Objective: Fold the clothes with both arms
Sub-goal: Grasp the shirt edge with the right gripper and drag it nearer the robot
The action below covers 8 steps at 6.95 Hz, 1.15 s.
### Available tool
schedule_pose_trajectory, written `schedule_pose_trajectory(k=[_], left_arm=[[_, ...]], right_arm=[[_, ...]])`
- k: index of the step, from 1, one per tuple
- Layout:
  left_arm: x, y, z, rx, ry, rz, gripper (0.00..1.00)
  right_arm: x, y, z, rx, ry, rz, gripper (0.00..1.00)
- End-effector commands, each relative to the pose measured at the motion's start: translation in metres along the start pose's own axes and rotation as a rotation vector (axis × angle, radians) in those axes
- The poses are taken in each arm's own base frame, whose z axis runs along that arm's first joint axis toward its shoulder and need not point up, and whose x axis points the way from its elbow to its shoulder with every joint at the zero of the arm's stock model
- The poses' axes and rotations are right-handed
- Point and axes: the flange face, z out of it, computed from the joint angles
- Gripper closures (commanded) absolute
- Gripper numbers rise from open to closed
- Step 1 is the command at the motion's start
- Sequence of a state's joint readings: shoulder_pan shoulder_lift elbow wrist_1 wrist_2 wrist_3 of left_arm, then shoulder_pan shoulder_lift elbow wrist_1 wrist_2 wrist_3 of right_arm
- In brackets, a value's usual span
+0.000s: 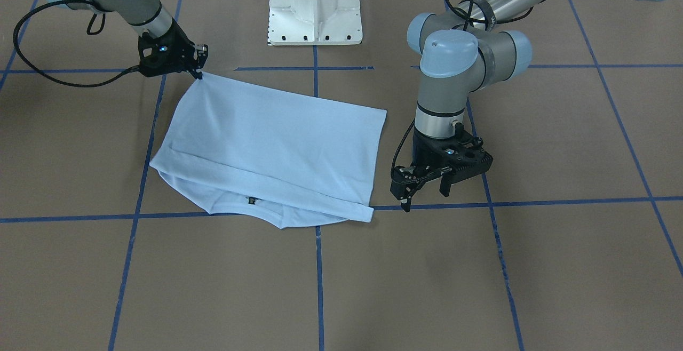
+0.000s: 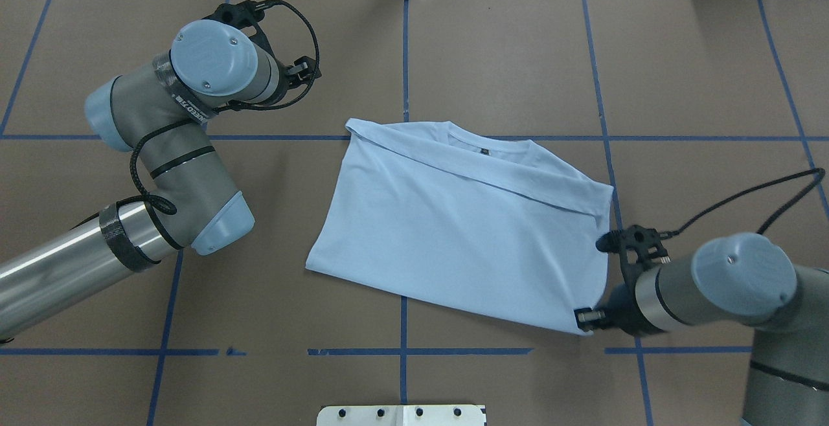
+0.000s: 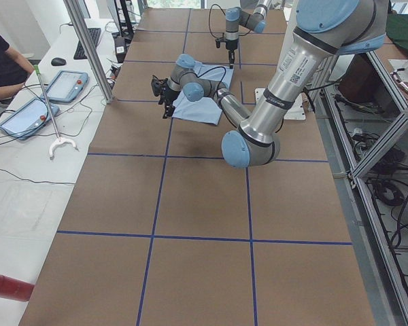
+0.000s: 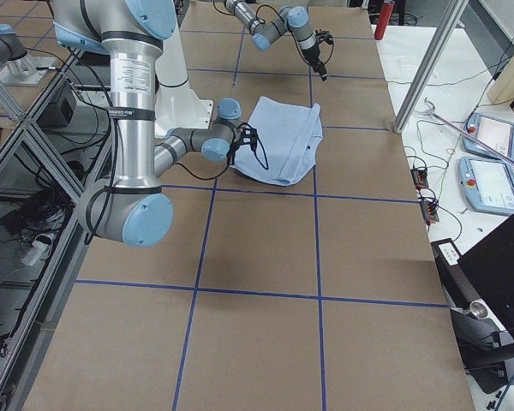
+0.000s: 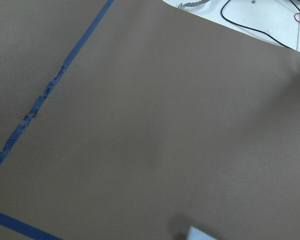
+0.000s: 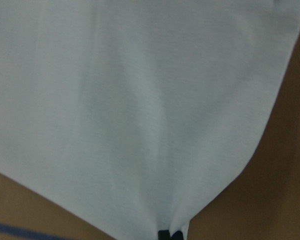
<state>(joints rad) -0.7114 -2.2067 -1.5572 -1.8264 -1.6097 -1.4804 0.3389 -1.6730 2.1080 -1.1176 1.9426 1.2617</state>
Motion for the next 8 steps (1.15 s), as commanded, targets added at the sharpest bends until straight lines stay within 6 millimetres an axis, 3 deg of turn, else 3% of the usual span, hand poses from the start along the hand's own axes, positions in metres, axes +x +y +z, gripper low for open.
schedule_pose_trajectory(k=[1, 2, 3, 4, 5, 7, 8], left_arm=[[0.005, 0.014, -0.004, -0.013, 0.015, 0.003, 0.00], [0.014, 0.031, -0.021, -0.036, 0.053, 0.019, 0.00], [0.016, 0.043, -0.027, -0.051, 0.065, 0.034, 0.00], [0.018, 0.052, -0.031, -0.098, 0.076, 0.042, 0.00], [0.023, 0.062, -0.048, -0.178, 0.108, 0.042, 0.00], [0.013, 0.113, -0.059, -0.321, 0.097, -0.112, 0.00], [0.009, 0.159, -0.065, -0.383, 0.078, -0.178, 0.00]], right_arm=[[-0.004, 0.097, 0.004, -0.210, 0.015, -0.018, 1.00], [-0.017, 0.124, 0.011, -0.266, 0.012, -0.016, 0.01], [-0.021, 0.123, 0.005, -0.254, -0.001, -0.016, 0.00], [-0.016, 0.098, -0.008, -0.197, -0.015, 0.022, 0.00], [-0.018, 0.061, -0.030, -0.113, -0.067, 0.064, 0.00], [-0.002, 0.006, -0.075, 0.068, -0.185, 0.097, 0.00], [0.006, -0.018, -0.094, 0.141, -0.195, 0.123, 0.00]])
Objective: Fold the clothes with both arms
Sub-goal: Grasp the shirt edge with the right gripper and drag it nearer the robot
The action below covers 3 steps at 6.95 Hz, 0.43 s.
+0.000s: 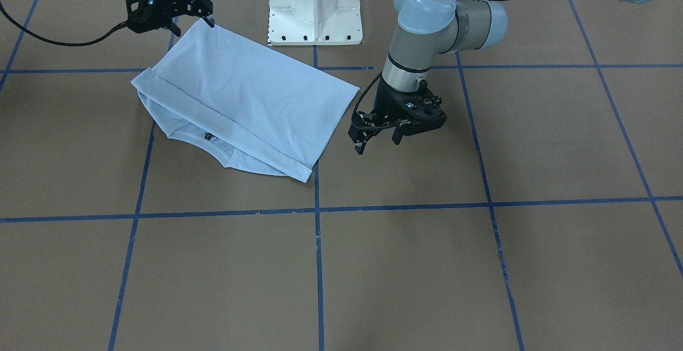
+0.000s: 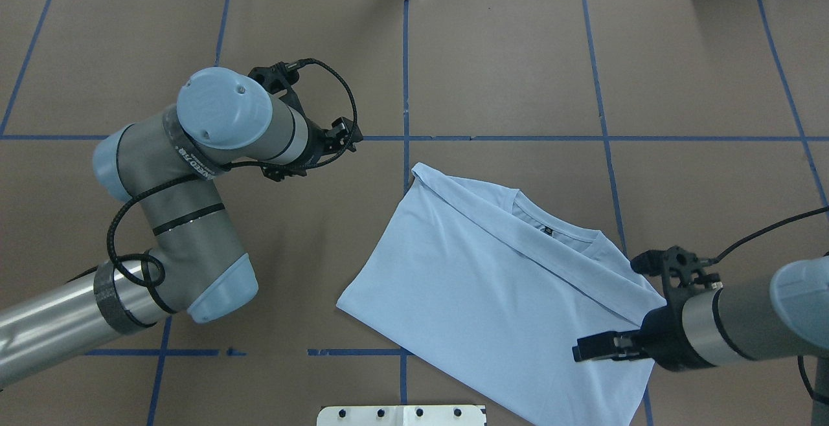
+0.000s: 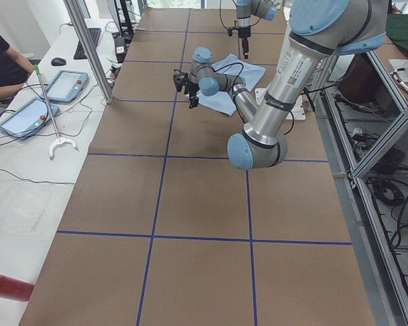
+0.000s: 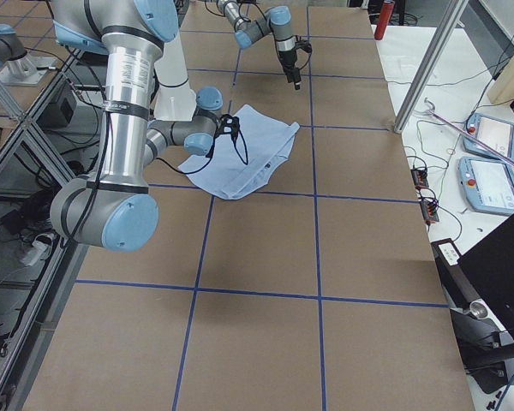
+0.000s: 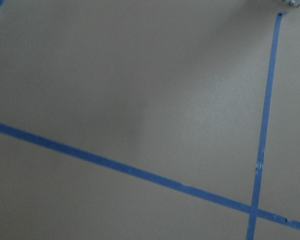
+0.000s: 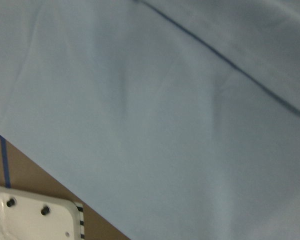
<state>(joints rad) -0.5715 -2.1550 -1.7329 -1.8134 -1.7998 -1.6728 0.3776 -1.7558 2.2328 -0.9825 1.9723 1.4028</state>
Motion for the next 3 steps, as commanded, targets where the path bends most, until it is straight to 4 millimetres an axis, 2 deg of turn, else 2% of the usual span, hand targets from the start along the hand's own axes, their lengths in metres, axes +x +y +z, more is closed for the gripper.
schedule_pose_trajectory(k=[1, 2, 3], left_arm=[[-0.014, 0.087, 0.018, -0.122, -0.041, -0.201, 0.00], [-0.024, 0.127, 0.035, -0.113, -0.131, -0.266, 0.01], [-0.031, 0.146, 0.045, -0.070, -0.193, -0.275, 0.02]], right_arm=[[-0.009, -0.062, -0.031, 0.161, -0.065, 0.030, 0.00], [-0.008, -0.075, -0.030, 0.184, -0.063, 0.041, 0.00], [-0.009, -0.080, -0.027, 0.192, -0.064, 0.043, 0.00]])
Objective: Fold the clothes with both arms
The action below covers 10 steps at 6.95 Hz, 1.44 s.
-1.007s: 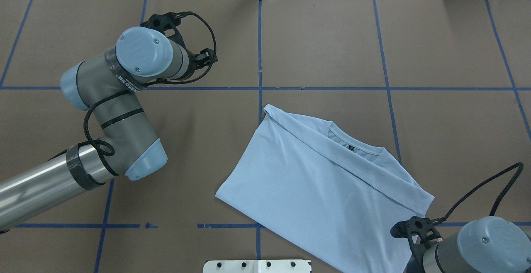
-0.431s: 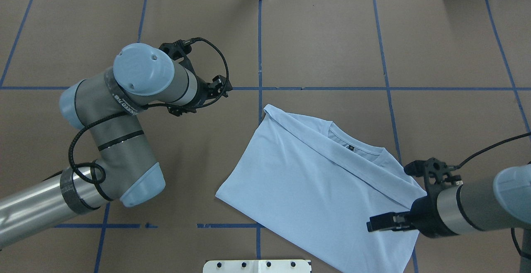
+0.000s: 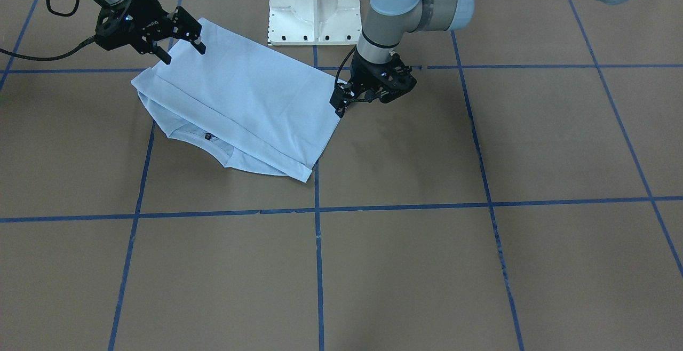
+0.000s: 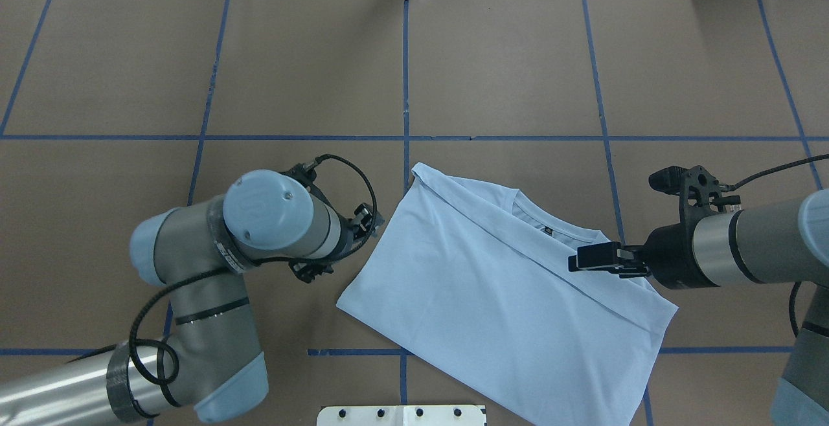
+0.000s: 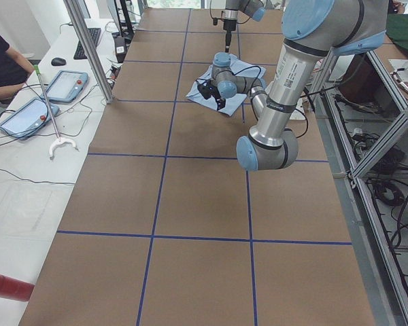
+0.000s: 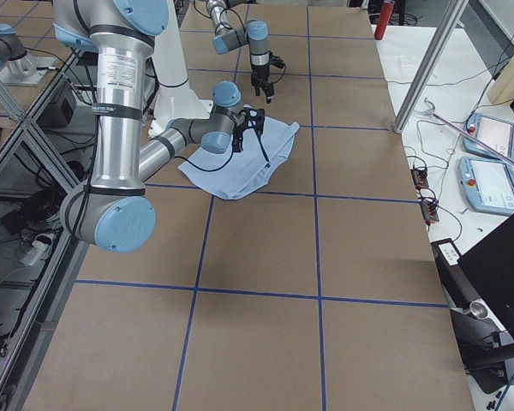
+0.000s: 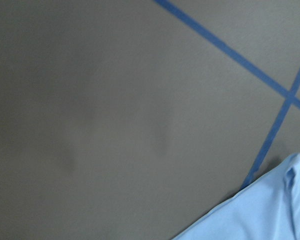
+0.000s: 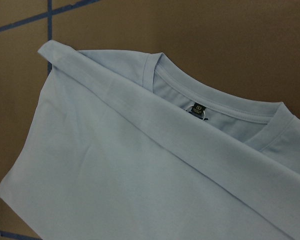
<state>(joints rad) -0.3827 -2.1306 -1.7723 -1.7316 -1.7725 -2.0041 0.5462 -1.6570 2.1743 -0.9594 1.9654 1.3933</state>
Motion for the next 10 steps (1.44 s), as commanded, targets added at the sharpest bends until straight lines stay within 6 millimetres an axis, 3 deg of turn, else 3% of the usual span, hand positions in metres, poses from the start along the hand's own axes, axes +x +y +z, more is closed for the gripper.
schedule_pose_trajectory(k=[1, 3, 4, 5, 6, 7, 10], left_arm=[[-0.022, 0.033, 0.023, 0.037, -0.089, -0.058, 0.05], [-0.035, 0.057, 0.033, 0.015, -0.113, -0.032, 0.11], [-0.034, 0.058, 0.032, 0.014, -0.110, -0.039, 0.21], [-0.032, 0.059, 0.030, 0.012, -0.106, -0.045, 0.43], [-0.034, 0.058, 0.031, 0.013, -0.109, -0.047, 0.74], [-0.033, 0.058, 0.030, 0.012, -0.106, -0.045, 0.97], [-0.026, 0.053, 0.016, 0.008, -0.079, -0.038, 1.00]], right_arm=[[-0.005, -0.012, 0.003, 0.025, -0.008, 0.004, 0.00], [-0.004, -0.012, 0.003, 0.024, -0.006, 0.004, 0.00], [-0.004, -0.012, 0.004, 0.024, -0.005, 0.005, 0.00], [-0.004, -0.012, 0.004, 0.024, -0.005, 0.005, 0.00], [-0.004, -0.012, 0.003, 0.024, -0.006, 0.004, 0.00], [-0.005, -0.012, 0.003, 0.025, -0.008, 0.005, 0.00], [-0.003, -0.014, 0.004, 0.033, -0.004, 0.008, 0.00]])
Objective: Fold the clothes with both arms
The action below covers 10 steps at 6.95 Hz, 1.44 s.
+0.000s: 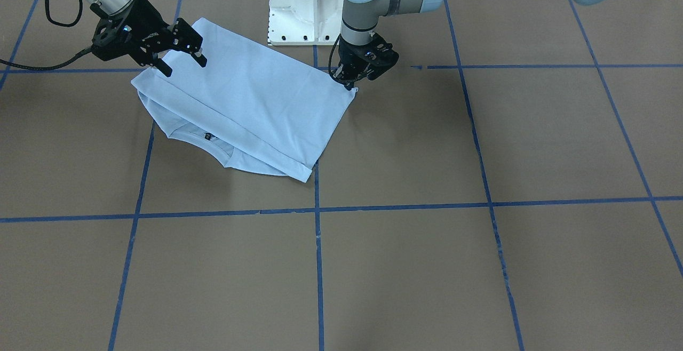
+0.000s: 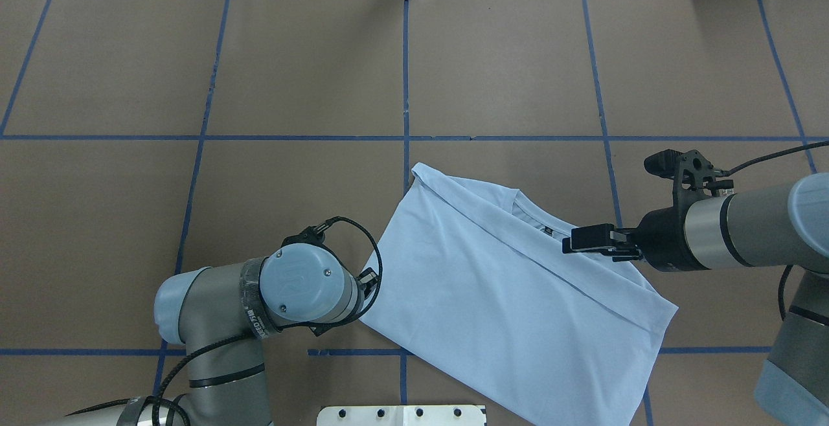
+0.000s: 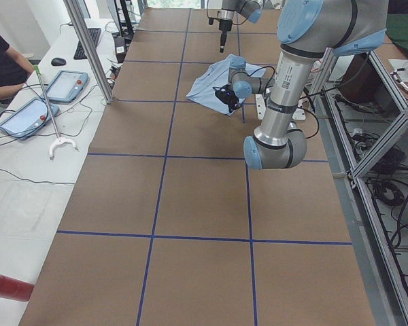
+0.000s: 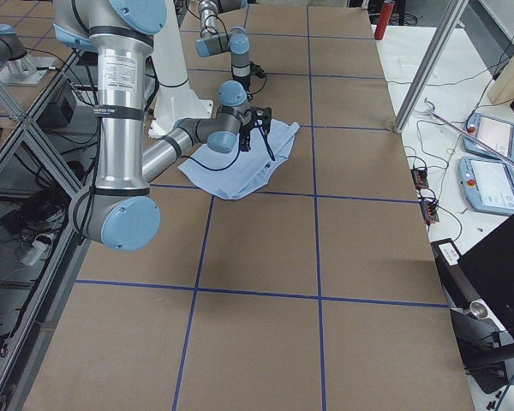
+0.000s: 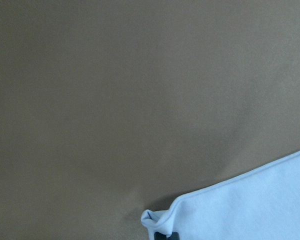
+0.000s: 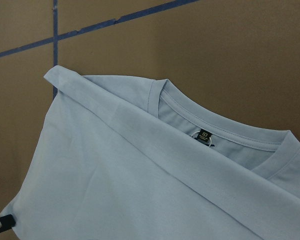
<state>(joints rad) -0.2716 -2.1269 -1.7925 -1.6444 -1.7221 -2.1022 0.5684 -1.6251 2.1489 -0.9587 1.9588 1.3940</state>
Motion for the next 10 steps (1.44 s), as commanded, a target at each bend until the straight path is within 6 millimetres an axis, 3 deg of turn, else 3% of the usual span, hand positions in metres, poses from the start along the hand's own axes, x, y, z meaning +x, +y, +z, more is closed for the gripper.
schedule_pose_trajectory(k=[1, 2, 5, 6, 8, 9, 10], left_arm=[[0.010, -0.020, -0.011, 0.019, 0.024, -0.009, 1.00], [0.020, -0.046, -0.015, 0.051, 0.040, -0.025, 1.00], [0.051, -0.148, -0.032, 0.228, 0.081, 0.052, 1.00], [0.073, -0.174, -0.033, 0.267, 0.093, 0.080, 1.00], [0.113, -0.225, -0.020, 0.330, 0.141, 0.127, 1.00], [0.123, -0.247, -0.012, 0.346, 0.190, 0.190, 1.00], [0.150, -0.260, 0.001, 0.373, 0.243, 0.247, 1.00]], right_arm=[[0.003, -0.002, 0.004, 0.007, 0.009, 0.003, 0.00], [0.005, -0.002, 0.004, 0.009, 0.014, 0.004, 0.00], [0.002, -0.005, 0.008, 0.014, 0.010, 0.004, 0.00], [0.003, -0.007, 0.010, 0.024, 0.015, 0.007, 0.00], [0.007, -0.012, 0.016, 0.048, 0.029, 0.009, 0.00], [0.005, -0.013, 0.016, 0.052, 0.025, 0.008, 0.00], [0.005, -0.014, 0.017, 0.056, 0.028, 0.009, 0.00]])
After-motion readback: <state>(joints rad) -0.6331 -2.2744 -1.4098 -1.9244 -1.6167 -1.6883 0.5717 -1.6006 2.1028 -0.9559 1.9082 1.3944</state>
